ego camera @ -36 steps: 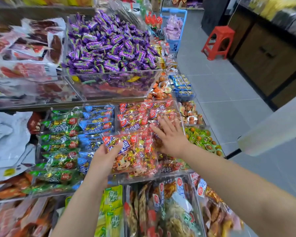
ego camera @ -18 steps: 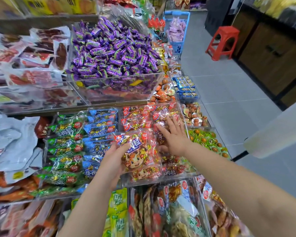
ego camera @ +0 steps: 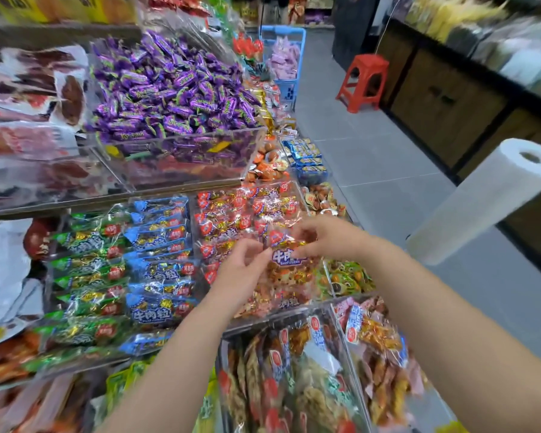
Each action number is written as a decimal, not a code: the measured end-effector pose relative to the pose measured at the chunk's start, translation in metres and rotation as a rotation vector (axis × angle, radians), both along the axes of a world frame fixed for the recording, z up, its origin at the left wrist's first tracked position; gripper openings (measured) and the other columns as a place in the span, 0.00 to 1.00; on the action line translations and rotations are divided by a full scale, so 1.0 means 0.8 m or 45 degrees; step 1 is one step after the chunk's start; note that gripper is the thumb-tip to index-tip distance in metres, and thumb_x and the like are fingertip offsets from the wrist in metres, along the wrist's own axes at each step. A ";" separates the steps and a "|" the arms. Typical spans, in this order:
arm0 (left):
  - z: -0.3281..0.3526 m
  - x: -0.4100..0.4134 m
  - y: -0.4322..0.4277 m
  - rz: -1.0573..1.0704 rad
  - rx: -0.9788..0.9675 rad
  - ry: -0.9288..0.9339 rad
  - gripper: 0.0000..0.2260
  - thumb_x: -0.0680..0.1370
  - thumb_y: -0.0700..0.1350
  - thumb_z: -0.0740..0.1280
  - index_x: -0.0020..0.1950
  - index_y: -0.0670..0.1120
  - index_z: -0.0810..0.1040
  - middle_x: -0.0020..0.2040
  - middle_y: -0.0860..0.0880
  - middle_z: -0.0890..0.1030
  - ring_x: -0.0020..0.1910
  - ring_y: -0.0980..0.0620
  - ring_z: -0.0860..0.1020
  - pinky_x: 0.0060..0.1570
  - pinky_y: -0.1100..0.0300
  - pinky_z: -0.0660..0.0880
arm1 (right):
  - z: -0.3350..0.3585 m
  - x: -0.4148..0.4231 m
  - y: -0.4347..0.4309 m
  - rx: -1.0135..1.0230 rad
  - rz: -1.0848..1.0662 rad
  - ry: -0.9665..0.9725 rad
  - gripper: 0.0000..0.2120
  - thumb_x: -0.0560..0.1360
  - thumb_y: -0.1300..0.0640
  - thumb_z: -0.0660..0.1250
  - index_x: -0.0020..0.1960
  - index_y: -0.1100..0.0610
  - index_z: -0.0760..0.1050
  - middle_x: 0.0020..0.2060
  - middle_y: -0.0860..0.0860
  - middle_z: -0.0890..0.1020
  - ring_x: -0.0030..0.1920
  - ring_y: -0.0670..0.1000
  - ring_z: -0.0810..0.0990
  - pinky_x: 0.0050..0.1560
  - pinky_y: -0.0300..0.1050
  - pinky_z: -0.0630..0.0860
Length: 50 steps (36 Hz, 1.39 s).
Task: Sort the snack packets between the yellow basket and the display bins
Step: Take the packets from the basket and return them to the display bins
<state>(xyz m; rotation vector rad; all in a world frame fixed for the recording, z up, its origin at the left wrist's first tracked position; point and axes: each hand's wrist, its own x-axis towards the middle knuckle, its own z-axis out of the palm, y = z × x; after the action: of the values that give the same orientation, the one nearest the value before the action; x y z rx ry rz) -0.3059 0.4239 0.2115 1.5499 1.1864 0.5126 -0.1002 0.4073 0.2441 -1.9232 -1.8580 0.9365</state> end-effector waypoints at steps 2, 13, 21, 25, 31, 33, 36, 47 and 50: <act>-0.008 0.002 0.004 0.060 0.276 0.143 0.19 0.75 0.59 0.66 0.63 0.56 0.69 0.59 0.60 0.72 0.62 0.56 0.70 0.56 0.62 0.69 | 0.006 0.022 0.001 0.143 -0.190 0.009 0.07 0.70 0.55 0.74 0.44 0.49 0.77 0.38 0.47 0.78 0.41 0.48 0.75 0.44 0.45 0.72; -0.067 0.029 0.020 -0.304 0.755 1.219 0.49 0.72 0.65 0.63 0.76 0.49 0.31 0.79 0.45 0.38 0.76 0.39 0.36 0.69 0.35 0.34 | -0.021 -0.006 0.043 0.107 0.051 -0.539 0.12 0.73 0.51 0.70 0.55 0.51 0.76 0.48 0.48 0.79 0.50 0.52 0.77 0.47 0.45 0.73; -0.086 0.011 0.024 -0.308 0.846 1.256 0.50 0.70 0.67 0.64 0.76 0.52 0.32 0.79 0.49 0.43 0.77 0.43 0.40 0.68 0.35 0.32 | -0.079 -0.024 0.037 0.269 0.052 -0.857 0.28 0.76 0.52 0.63 0.73 0.53 0.59 0.69 0.55 0.66 0.72 0.56 0.57 0.73 0.55 0.50; -0.087 0.019 0.027 -0.286 0.816 1.215 0.43 0.71 0.72 0.53 0.78 0.52 0.43 0.79 0.49 0.49 0.77 0.43 0.46 0.68 0.34 0.33 | -0.100 -0.029 0.023 0.210 0.184 -0.847 0.44 0.73 0.42 0.65 0.77 0.51 0.41 0.77 0.54 0.46 0.76 0.57 0.39 0.70 0.55 0.31; -0.073 0.044 0.034 -0.098 0.763 1.114 0.21 0.77 0.59 0.59 0.66 0.51 0.63 0.69 0.49 0.68 0.72 0.42 0.61 0.68 0.29 0.48 | -0.122 -0.026 0.024 0.142 0.259 -1.023 0.42 0.76 0.53 0.61 0.75 0.48 0.31 0.76 0.56 0.37 0.75 0.57 0.34 0.69 0.53 0.29; -0.075 0.051 0.035 -0.070 0.730 1.134 0.20 0.77 0.54 0.60 0.66 0.51 0.61 0.70 0.49 0.67 0.74 0.41 0.58 0.68 0.28 0.47 | -0.127 -0.026 0.033 0.167 0.271 -1.024 0.40 0.77 0.54 0.59 0.75 0.46 0.31 0.76 0.56 0.38 0.75 0.57 0.34 0.68 0.52 0.28; -0.080 0.058 0.038 -0.048 0.676 1.158 0.29 0.77 0.47 0.58 0.75 0.50 0.48 0.77 0.49 0.56 0.77 0.40 0.48 0.65 0.26 0.39 | -0.131 -0.025 0.047 0.159 0.314 -1.040 0.40 0.77 0.50 0.60 0.75 0.44 0.33 0.76 0.55 0.38 0.75 0.57 0.35 0.71 0.54 0.32; -0.086 0.041 0.056 -0.254 0.692 1.275 0.42 0.75 0.54 0.61 0.76 0.51 0.33 0.79 0.51 0.37 0.77 0.44 0.35 0.63 0.27 0.33 | -0.132 -0.014 0.069 0.218 0.410 -1.169 0.40 0.77 0.50 0.61 0.74 0.40 0.33 0.77 0.54 0.41 0.76 0.57 0.39 0.71 0.59 0.34; -0.088 0.041 0.048 -0.174 0.738 1.238 0.38 0.75 0.64 0.52 0.79 0.48 0.42 0.80 0.49 0.45 0.78 0.45 0.42 0.65 0.29 0.35 | -0.139 -0.020 0.056 0.228 0.342 -1.094 0.45 0.75 0.42 0.61 0.69 0.40 0.24 0.76 0.55 0.39 0.75 0.58 0.37 0.70 0.60 0.33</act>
<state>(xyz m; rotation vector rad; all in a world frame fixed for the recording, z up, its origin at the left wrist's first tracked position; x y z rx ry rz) -0.2729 0.4625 0.1412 2.5032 1.7089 -0.0489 -0.1163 0.4519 0.1331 -2.1716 -2.5795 -0.0728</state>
